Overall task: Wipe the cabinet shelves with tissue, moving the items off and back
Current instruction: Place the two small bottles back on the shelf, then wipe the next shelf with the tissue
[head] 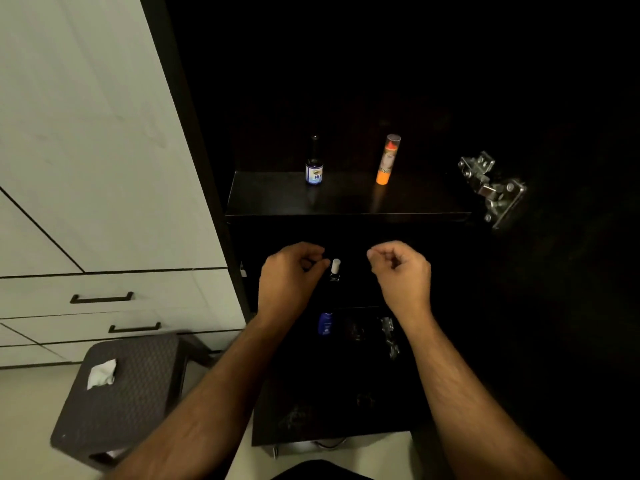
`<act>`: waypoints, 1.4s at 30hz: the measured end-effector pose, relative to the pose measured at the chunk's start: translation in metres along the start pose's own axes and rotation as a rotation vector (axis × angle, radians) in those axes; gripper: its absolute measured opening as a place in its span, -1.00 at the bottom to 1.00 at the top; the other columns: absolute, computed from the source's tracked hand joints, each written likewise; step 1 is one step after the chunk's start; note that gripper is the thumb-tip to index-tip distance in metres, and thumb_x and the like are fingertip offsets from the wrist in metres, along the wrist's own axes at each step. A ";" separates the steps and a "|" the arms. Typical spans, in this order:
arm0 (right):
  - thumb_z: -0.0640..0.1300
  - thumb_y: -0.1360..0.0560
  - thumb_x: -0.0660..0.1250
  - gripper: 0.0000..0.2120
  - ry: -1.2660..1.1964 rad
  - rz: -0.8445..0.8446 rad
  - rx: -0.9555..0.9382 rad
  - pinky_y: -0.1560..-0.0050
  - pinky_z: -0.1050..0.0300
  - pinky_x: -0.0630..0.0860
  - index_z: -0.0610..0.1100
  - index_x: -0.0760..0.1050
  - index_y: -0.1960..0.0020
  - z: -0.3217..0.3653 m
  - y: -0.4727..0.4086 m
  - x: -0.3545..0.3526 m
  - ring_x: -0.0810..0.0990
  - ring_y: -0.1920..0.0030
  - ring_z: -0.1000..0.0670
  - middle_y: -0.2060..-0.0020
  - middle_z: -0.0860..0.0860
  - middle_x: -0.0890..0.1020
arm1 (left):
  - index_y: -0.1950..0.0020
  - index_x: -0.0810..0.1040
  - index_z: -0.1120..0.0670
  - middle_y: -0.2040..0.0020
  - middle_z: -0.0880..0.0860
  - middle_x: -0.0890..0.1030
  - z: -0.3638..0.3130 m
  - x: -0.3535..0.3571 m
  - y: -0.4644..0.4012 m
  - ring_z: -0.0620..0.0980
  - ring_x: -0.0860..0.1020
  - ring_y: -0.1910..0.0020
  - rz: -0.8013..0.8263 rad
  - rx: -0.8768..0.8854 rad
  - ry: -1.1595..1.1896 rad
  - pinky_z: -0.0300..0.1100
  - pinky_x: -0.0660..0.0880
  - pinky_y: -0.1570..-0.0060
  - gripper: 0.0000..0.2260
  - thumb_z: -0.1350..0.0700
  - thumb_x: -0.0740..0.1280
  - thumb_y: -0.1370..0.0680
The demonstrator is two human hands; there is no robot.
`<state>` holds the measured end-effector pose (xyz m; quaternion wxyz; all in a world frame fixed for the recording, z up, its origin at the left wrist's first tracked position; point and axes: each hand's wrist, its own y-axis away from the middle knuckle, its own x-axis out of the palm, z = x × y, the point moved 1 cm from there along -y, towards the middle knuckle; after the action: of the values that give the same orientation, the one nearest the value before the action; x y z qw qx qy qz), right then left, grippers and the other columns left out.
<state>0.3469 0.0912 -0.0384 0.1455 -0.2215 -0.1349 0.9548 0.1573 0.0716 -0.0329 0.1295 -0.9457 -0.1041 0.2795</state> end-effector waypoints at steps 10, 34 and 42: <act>-0.21 -0.44 0.47 -0.88 0.303 0.355 0.164 0.26 0.51 0.40 -0.14 0.65 0.02 -0.079 -0.019 0.046 0.59 0.22 0.13 0.16 0.00 0.69 | -0.17 0.61 0.02 -0.06 -0.06 0.67 0.077 0.058 -0.022 -0.13 0.60 -0.06 0.218 -0.109 -0.280 -0.25 0.50 -0.07 -0.77 0.09 0.42 -0.51; -0.31 -0.43 0.43 -0.86 0.097 0.564 0.165 0.22 0.42 0.45 -0.09 0.66 0.09 -0.091 -0.027 0.079 0.60 0.22 0.20 0.23 0.08 0.67 | -0.08 0.69 0.08 -0.02 0.03 0.70 0.090 0.084 -0.027 0.00 0.64 0.01 0.253 -0.137 -0.251 -0.23 0.48 0.03 -0.83 0.19 0.39 -0.52; -0.36 -0.49 0.39 -0.78 -0.192 0.667 0.382 0.30 0.24 0.56 -0.31 0.57 -0.13 -0.077 0.018 0.083 0.60 0.26 0.05 0.23 0.00 0.63 | -0.04 0.69 0.03 0.09 -0.01 0.69 0.108 0.048 0.026 -0.02 0.66 0.10 0.215 -0.374 0.043 -0.09 0.62 0.06 -0.88 0.14 0.43 -0.52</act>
<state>0.3069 0.1174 -0.1432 -0.1471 -0.1319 0.1114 0.9739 0.1400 0.0802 -0.1523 -0.0768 -0.9646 -0.0501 0.2473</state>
